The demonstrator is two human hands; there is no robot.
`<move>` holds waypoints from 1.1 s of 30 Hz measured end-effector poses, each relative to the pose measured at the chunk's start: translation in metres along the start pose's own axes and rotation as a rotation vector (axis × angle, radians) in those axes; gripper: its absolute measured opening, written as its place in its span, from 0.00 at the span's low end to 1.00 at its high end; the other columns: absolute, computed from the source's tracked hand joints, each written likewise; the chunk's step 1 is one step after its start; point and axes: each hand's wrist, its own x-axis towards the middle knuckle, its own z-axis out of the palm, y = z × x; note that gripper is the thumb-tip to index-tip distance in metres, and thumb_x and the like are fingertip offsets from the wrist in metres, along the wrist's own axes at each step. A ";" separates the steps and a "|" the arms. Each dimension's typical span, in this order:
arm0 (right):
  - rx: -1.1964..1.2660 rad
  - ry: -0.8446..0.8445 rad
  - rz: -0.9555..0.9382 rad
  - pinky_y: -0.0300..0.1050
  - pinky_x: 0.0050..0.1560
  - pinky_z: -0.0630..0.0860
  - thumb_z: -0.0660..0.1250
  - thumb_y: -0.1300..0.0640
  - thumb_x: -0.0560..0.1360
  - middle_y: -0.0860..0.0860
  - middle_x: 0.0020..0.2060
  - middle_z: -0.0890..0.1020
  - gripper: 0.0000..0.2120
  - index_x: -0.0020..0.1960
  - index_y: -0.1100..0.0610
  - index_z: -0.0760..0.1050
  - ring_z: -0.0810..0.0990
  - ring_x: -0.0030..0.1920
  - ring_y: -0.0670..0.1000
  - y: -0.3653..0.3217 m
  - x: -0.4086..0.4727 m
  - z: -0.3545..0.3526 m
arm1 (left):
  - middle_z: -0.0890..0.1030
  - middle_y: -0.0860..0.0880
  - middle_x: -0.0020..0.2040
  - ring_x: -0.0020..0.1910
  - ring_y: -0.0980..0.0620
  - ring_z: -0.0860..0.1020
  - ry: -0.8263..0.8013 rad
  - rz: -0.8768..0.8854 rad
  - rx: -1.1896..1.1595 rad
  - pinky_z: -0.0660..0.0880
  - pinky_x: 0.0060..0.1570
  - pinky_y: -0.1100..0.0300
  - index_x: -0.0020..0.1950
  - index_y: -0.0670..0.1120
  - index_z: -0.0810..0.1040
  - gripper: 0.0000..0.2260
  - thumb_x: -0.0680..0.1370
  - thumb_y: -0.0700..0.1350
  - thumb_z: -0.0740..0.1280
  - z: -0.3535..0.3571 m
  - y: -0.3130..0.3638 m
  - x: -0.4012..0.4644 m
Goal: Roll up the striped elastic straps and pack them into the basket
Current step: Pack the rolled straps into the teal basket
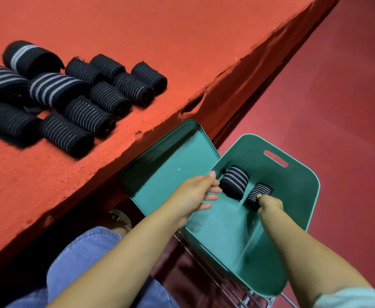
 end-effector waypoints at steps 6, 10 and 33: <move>-0.034 -0.082 -0.012 0.51 0.62 0.71 0.64 0.67 0.78 0.58 0.68 0.72 0.24 0.72 0.62 0.64 0.74 0.63 0.57 0.001 0.012 0.021 | 0.83 0.51 0.48 0.50 0.52 0.81 -0.029 -0.019 -0.032 0.75 0.59 0.53 0.49 0.50 0.78 0.13 0.82 0.56 0.58 -0.006 0.000 0.003; -0.083 -0.104 -0.044 0.49 0.58 0.71 0.61 0.68 0.80 0.61 0.67 0.72 0.19 0.70 0.67 0.65 0.75 0.62 0.57 0.008 0.017 0.026 | 0.83 0.50 0.49 0.50 0.52 0.82 -0.047 -0.028 -0.052 0.76 0.54 0.55 0.50 0.49 0.78 0.14 0.82 0.56 0.58 -0.009 0.002 0.002; -0.200 -0.502 -1.097 0.41 0.57 0.71 0.69 0.60 0.75 0.43 0.54 0.70 0.12 0.57 0.52 0.75 0.71 0.58 0.45 -0.024 -0.200 0.055 | 0.85 0.48 0.44 0.45 0.52 0.83 0.271 0.284 -0.265 0.77 0.50 0.56 0.49 0.44 0.79 0.12 0.83 0.49 0.59 -0.072 0.059 -0.058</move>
